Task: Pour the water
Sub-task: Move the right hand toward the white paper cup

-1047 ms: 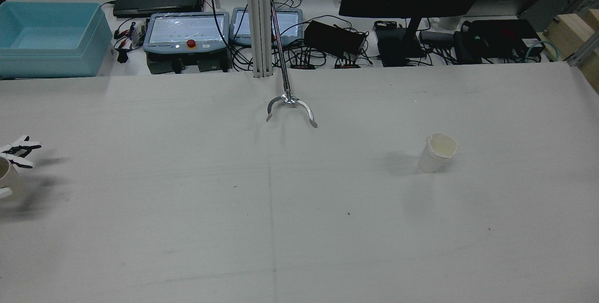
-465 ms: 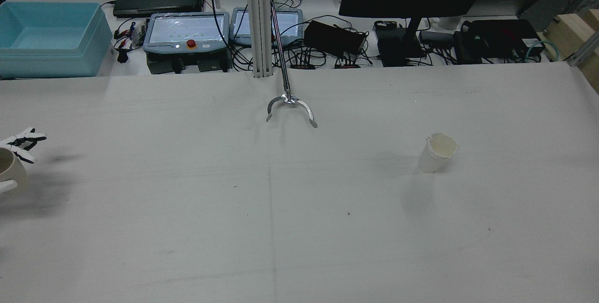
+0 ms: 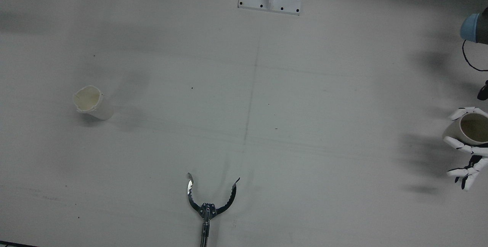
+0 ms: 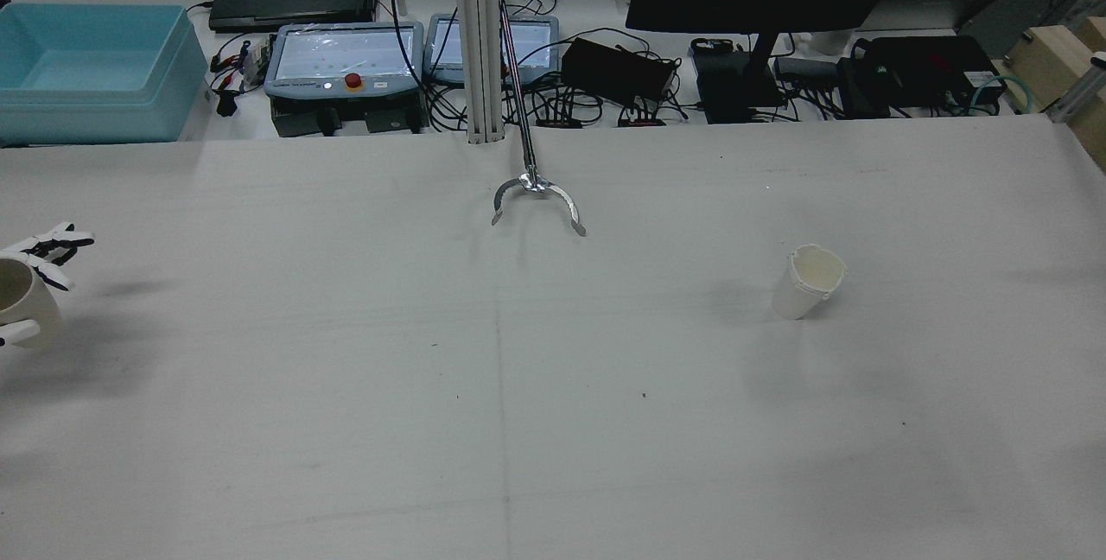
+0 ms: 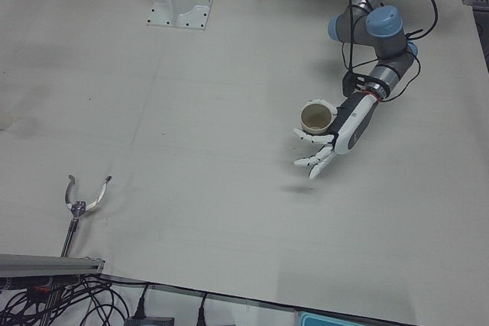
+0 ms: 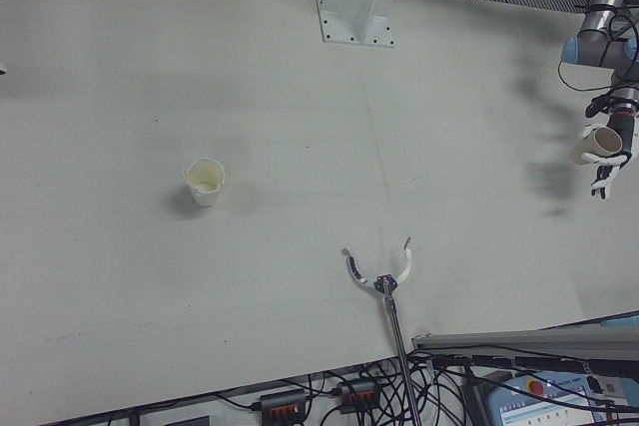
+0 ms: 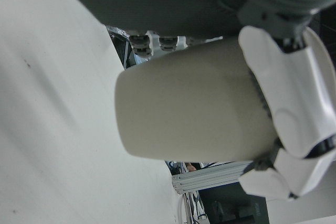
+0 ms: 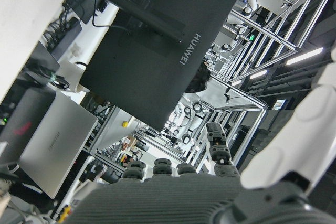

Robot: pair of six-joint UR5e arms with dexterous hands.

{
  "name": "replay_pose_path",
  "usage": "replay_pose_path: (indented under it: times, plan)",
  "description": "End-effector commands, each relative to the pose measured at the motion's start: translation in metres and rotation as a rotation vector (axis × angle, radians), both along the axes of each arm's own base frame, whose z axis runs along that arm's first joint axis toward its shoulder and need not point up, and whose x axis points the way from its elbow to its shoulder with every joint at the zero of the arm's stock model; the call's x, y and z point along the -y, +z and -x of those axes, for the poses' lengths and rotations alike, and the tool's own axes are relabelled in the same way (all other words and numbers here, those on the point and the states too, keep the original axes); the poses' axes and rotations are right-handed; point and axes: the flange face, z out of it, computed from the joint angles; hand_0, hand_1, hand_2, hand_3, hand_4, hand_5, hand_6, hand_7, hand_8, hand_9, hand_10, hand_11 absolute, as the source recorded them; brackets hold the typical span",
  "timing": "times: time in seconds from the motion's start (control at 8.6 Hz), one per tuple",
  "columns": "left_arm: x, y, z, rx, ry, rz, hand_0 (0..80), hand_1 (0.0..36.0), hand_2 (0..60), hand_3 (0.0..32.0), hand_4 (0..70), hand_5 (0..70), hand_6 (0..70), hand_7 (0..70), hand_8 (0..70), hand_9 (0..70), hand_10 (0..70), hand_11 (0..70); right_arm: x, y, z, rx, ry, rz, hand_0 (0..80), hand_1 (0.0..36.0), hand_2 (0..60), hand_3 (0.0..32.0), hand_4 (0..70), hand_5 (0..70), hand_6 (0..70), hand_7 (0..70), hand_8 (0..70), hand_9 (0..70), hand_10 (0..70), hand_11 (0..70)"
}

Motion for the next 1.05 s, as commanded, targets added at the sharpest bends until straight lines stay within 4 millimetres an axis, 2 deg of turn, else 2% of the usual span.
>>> replay_pose_path:
  times: [0.0,0.23,0.35,0.47,0.58,0.7,0.93]
  plan:
    - [0.000,-0.002,0.002,0.001,-0.005,0.005,41.1,15.5,60.0,0.0,70.0,22.2,14.4,21.8,2.3,3.6,5.5,7.9,0.004,0.048,0.053,0.124,-0.070,0.023,39.4,6.7,8.0,0.0,5.4,12.4,1.5,3.1,2.4,3.2,2.5,4.3]
    - [-0.001,0.000,0.002,0.005,-0.003,0.010,41.1,15.2,59.6,0.0,70.0,21.7,14.3,21.8,2.3,3.6,5.3,7.5,0.019,0.048,0.079,0.137,-0.109,0.022,38.4,6.7,9.0,0.0,3.4,11.0,0.4,0.9,2.2,2.9,2.4,4.2]
    - [0.000,0.000,0.001,0.004,-0.003,0.009,41.1,15.1,59.3,0.0,70.0,21.6,14.3,21.8,2.3,3.6,5.4,7.6,0.025,0.050,0.099,0.173,-0.131,0.027,38.0,6.5,9.2,0.0,2.6,10.5,0.2,0.2,2.6,3.6,3.2,5.4]
    - [-0.001,0.000,0.001,0.005,-0.002,0.010,40.9,14.8,58.4,0.0,70.0,21.3,14.4,21.8,2.4,3.7,5.4,7.6,0.039,0.039,0.131,0.196,-0.167,0.011,38.3,7.0,9.8,0.0,2.0,10.2,0.0,0.0,2.4,3.4,3.7,6.2]
    - [-0.001,0.000,0.002,0.003,-0.003,0.011,40.7,14.6,58.0,0.0,70.0,21.1,14.4,21.8,2.3,3.6,5.4,7.5,0.053,0.018,0.175,0.211,-0.215,-0.023,40.3,8.5,9.6,1.2,0.0,9.9,0.0,0.0,0.9,1.3,2.8,5.0]
    - [-0.001,0.003,0.003,0.005,-0.004,0.015,40.6,14.4,57.5,0.0,70.0,20.8,14.5,21.7,2.3,3.6,5.3,7.5,0.050,0.012,0.199,0.223,-0.216,-0.031,42.7,10.5,10.8,2.6,0.0,9.7,0.0,0.0,0.0,0.0,0.3,1.6]
    - [-0.008,0.011,0.007,0.013,-0.005,0.028,40.6,14.2,56.3,0.0,70.0,20.7,14.4,21.7,2.3,3.6,5.4,7.6,0.037,0.014,0.243,0.226,-0.266,-0.021,44.2,11.5,11.4,3.4,0.0,10.5,0.0,0.0,0.0,0.0,0.0,0.0]
